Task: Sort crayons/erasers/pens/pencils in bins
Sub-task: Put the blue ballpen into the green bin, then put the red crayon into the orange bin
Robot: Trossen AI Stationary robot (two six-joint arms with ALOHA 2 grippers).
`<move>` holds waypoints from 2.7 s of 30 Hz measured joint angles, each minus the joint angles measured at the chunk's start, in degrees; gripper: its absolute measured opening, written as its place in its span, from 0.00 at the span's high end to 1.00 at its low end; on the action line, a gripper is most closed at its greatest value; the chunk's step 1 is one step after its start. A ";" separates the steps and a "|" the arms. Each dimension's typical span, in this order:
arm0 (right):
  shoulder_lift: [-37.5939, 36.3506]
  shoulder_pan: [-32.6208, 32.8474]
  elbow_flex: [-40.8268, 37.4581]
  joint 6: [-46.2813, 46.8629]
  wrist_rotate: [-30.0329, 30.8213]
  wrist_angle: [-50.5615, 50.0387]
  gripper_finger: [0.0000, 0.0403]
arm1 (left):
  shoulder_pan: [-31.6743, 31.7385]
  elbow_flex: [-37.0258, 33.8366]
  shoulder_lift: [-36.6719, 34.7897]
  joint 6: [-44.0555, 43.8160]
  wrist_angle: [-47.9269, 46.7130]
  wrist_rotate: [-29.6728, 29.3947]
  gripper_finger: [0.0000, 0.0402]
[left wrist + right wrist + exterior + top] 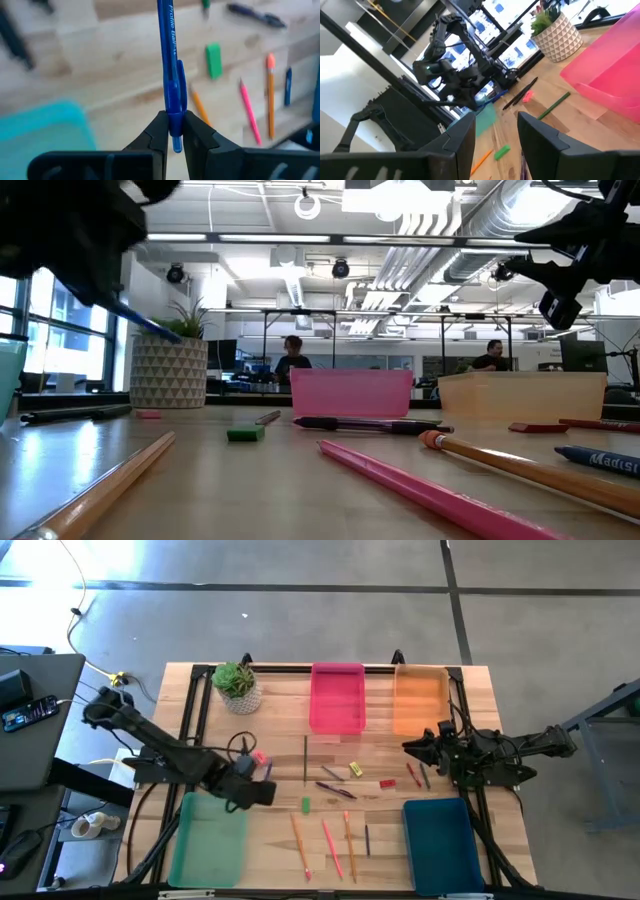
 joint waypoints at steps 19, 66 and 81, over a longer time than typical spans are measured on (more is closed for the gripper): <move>0.24 0.00 0.00 0.79 7.18 1.73 0.65 | -31.19 0.00 -5.28 -27.51 -5.32 2.20 0.94; 38.23 0.00 32.89 10.68 -4.26 -51.39 0.65 | -28.45 -0.87 5.72 -24.16 -4.55 9.08 0.66; 52.68 -0.02 32.89 18.91 -9.19 -55.63 0.65 | -25.05 -0.79 -13.71 -11.27 -4.79 -24.50 0.69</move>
